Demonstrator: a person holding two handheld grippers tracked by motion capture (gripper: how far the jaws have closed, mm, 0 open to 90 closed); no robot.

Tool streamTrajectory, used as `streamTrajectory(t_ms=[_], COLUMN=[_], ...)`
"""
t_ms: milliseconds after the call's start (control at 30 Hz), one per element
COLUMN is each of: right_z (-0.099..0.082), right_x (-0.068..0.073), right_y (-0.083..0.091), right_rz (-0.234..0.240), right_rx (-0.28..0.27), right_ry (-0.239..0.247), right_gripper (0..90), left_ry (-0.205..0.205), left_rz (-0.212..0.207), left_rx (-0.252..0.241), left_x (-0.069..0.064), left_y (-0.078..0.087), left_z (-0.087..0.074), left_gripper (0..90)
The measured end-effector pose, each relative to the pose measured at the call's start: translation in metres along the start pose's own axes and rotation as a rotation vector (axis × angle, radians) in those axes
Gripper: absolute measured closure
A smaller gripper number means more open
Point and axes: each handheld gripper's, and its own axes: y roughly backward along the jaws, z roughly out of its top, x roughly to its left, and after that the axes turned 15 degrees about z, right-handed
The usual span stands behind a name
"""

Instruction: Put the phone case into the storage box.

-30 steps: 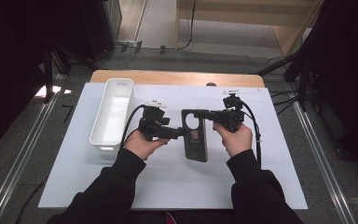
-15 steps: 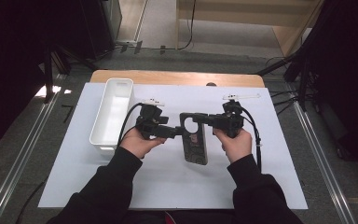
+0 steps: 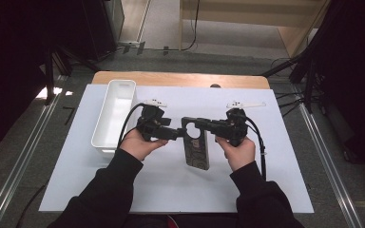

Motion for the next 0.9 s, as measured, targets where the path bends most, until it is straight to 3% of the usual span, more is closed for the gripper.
streamTrajectory(t_ms=[433,600,900], right_z=[-0.004,-0.005,-0.008], right_x=[0.009,0.012,0.012], right_y=[0.0,-0.003,-0.005], right_rz=[0.012,0.013,0.015], right_rx=[-0.017,-0.015,-0.017], right_ry=[0.021,0.027,0.024], right_gripper=[77.5,77.6,77.6], left_ry=[-0.008,0.004,-0.008], left_rz=[0.005,-0.001,0.002], left_rx=[0.016,0.034,0.054], left_x=[-0.003,-0.003,-0.006], left_y=[-0.001,-0.001,-0.006], left_z=[0.002,0.002,0.001], left_gripper=[24.7,33.0,37.7])
